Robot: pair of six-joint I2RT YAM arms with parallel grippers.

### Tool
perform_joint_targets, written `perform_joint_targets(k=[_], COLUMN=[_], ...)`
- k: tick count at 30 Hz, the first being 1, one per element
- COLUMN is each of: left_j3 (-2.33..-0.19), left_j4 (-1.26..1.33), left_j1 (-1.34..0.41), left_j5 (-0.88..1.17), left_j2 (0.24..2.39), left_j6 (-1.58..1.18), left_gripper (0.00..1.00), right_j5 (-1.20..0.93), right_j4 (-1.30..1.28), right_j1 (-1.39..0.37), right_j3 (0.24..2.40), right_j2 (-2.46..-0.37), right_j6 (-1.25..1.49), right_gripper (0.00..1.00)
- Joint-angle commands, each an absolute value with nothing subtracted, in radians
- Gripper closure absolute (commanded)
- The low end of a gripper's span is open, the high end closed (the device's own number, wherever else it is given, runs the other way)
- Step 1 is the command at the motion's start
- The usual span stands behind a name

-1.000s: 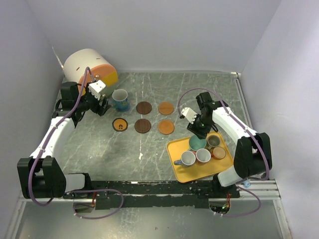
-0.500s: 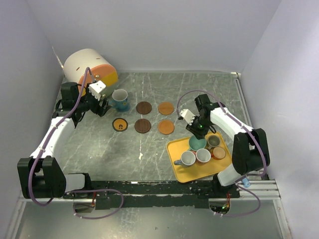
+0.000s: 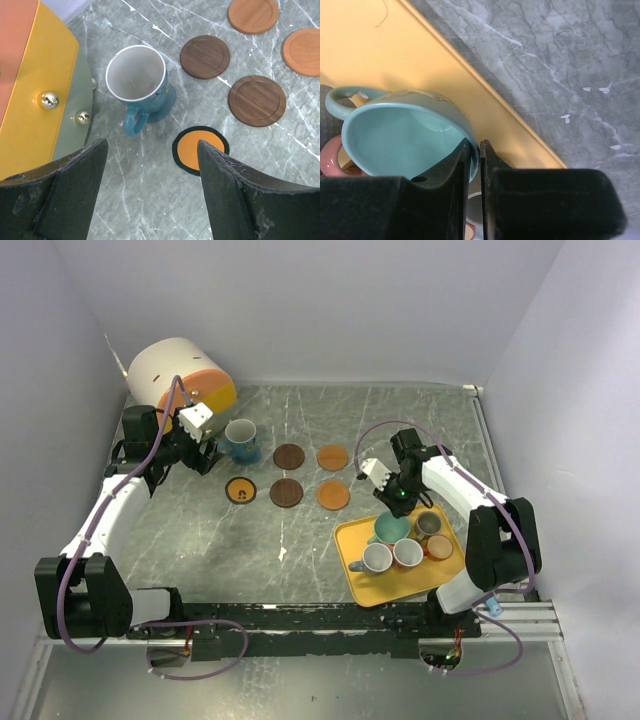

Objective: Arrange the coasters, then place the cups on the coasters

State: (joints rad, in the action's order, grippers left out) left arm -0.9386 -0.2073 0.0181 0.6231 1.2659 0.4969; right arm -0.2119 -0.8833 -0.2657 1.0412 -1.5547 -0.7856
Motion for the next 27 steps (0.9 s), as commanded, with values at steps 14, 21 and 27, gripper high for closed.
perform_joint_targets(k=[14, 21, 27], left_j3=[-0.928, -0.967, -0.973], left_j4=[-0.239, -0.29, -0.304], left_j1=[0.025, 0.023, 0.004], left_j5=[0.687, 0.741, 0.819], left_j2=[1.216, 1.218, 1.207], left_j6=[0.542, 0.532, 0.536], left_gripper=[0.16, 0.14, 0.13], right_j5=[-0.268, -0.245, -0.303], right_j4=[-0.957, -0.969, -0.938], right_j1=[-0.264, -0.324, -0.416], right_j3=[1.185, 1.314, 1.417], right_j2=[-1.553, -1.558, -1.613], right_j6=[-0.717, -0.529, -0.387], right_gripper=[1.0, 1.0, 1.0])
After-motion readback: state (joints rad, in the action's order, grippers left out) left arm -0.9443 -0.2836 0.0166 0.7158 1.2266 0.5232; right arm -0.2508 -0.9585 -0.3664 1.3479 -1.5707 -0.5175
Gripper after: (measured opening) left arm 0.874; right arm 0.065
